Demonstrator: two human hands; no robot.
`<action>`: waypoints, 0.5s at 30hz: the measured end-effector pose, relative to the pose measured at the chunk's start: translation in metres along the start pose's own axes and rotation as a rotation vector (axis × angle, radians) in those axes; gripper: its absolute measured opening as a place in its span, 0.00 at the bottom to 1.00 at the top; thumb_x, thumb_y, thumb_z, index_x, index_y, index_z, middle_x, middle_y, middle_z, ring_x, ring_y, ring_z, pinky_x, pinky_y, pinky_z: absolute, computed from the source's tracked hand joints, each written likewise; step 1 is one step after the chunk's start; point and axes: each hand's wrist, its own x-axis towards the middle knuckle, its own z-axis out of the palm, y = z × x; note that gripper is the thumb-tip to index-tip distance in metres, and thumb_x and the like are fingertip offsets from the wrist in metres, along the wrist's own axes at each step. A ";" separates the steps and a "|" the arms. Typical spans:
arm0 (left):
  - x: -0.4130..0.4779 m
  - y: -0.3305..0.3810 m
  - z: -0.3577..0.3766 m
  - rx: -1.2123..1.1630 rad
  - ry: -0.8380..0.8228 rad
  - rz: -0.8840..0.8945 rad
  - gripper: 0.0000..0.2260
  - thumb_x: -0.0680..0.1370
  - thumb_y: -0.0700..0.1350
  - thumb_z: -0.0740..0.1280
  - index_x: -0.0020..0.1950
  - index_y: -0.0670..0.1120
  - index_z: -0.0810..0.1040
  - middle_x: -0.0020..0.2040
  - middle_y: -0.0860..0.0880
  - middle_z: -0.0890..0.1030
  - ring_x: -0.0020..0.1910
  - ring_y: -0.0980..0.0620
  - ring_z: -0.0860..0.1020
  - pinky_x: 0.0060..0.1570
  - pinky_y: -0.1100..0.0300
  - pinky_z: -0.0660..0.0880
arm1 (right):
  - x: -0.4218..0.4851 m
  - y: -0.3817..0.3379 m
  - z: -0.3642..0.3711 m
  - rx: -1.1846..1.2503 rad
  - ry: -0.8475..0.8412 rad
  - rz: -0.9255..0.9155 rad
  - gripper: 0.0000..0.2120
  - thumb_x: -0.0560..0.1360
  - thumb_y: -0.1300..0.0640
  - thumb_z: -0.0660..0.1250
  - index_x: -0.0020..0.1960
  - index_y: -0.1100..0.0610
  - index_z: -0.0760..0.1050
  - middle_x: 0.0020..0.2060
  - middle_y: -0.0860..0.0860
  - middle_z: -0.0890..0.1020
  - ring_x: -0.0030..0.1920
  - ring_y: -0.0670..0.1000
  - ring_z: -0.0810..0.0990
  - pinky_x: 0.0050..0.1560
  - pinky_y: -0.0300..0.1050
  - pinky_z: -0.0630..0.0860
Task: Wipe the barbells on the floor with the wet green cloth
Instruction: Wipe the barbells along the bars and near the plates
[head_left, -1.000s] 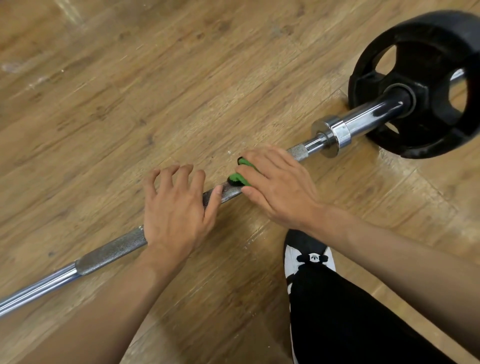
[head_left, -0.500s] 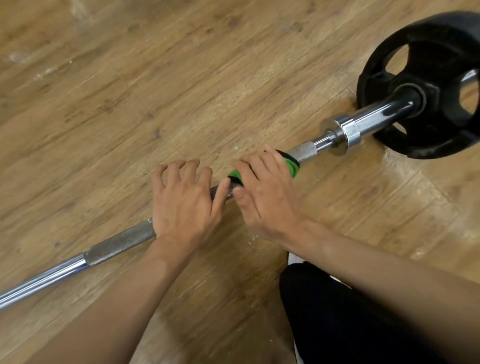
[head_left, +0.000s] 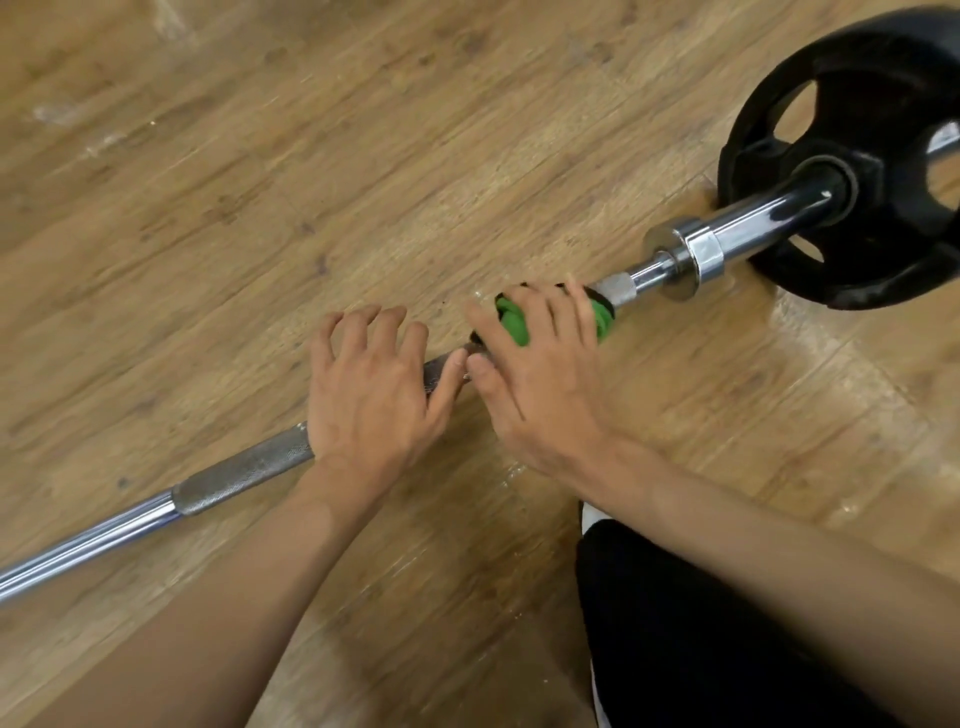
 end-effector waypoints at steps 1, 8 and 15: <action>0.000 -0.002 0.000 -0.017 0.008 0.008 0.29 0.85 0.62 0.49 0.56 0.42 0.82 0.64 0.42 0.82 0.65 0.38 0.76 0.69 0.39 0.64 | -0.002 -0.007 0.003 0.016 -0.031 -0.062 0.31 0.86 0.41 0.42 0.76 0.53 0.73 0.67 0.62 0.76 0.72 0.62 0.70 0.81 0.61 0.51; -0.004 -0.010 -0.003 -0.102 0.038 -0.052 0.30 0.81 0.65 0.54 0.57 0.42 0.81 0.65 0.40 0.81 0.64 0.37 0.75 0.69 0.39 0.64 | 0.011 0.061 -0.010 -0.141 0.000 -0.013 0.32 0.86 0.41 0.41 0.62 0.57 0.79 0.64 0.61 0.78 0.70 0.60 0.73 0.82 0.62 0.49; -0.029 -0.025 -0.001 -0.013 0.000 -0.093 0.34 0.83 0.67 0.47 0.65 0.44 0.79 0.69 0.40 0.79 0.74 0.37 0.71 0.79 0.35 0.53 | 0.016 0.036 -0.004 -0.046 0.206 0.259 0.31 0.87 0.44 0.45 0.52 0.59 0.83 0.57 0.60 0.78 0.63 0.62 0.74 0.78 0.62 0.57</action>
